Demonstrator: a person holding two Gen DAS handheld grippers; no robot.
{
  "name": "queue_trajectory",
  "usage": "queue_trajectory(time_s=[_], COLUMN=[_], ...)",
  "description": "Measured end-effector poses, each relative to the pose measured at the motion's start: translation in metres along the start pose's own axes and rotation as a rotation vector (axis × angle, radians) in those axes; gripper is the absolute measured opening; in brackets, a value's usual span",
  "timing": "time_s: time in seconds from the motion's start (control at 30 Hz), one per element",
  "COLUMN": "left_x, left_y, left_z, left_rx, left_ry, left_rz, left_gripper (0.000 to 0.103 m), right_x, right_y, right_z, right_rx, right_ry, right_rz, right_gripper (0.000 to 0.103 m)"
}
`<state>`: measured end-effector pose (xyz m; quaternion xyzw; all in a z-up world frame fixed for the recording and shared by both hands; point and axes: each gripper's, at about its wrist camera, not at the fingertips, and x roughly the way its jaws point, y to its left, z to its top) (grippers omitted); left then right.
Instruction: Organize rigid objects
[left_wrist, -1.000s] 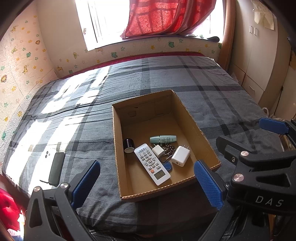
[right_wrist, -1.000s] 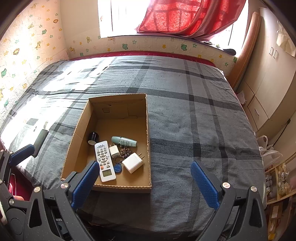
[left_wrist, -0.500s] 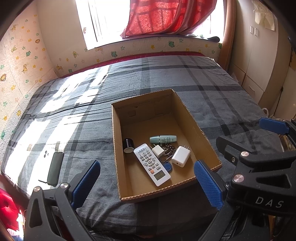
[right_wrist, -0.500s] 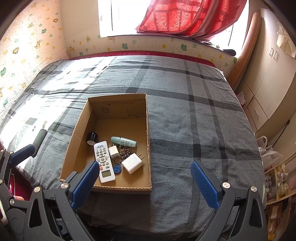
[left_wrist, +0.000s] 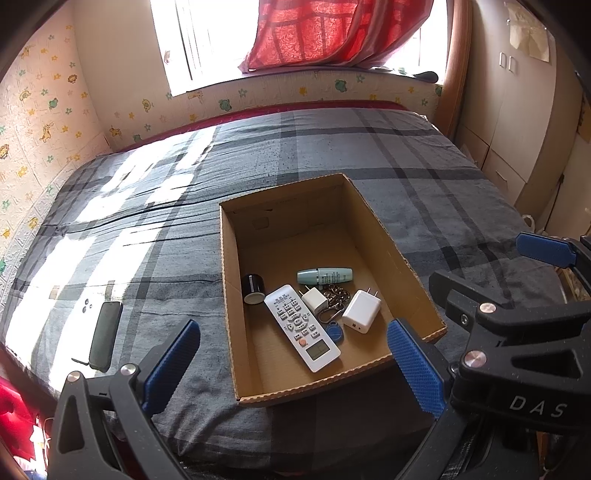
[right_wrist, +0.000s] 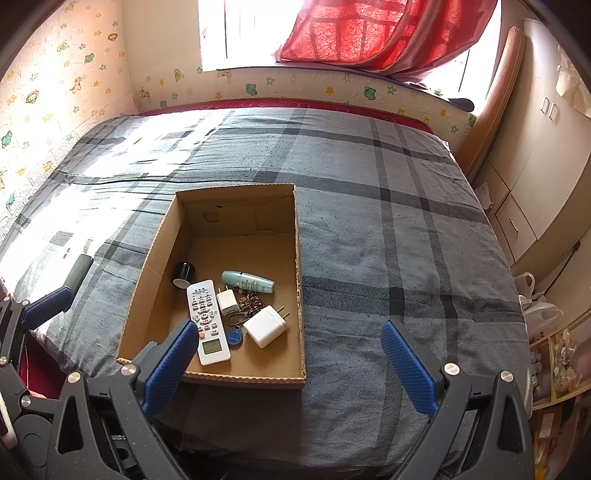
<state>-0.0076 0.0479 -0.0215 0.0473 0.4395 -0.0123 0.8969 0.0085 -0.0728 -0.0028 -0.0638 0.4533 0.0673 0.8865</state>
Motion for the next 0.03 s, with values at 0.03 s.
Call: queue_trajectory(time_s=[0.03], left_x=[0.0013], left_y=[0.0000], left_z=[0.0004], left_rx=[0.000], left_ry=[0.002], left_rz=[0.001], left_gripper=[0.103], right_x=[0.0009], right_y=[0.0000], right_z=[0.0004], right_rx=[-0.001], right_ry=[0.001], right_rz=[0.001], right_gripper=[0.101])
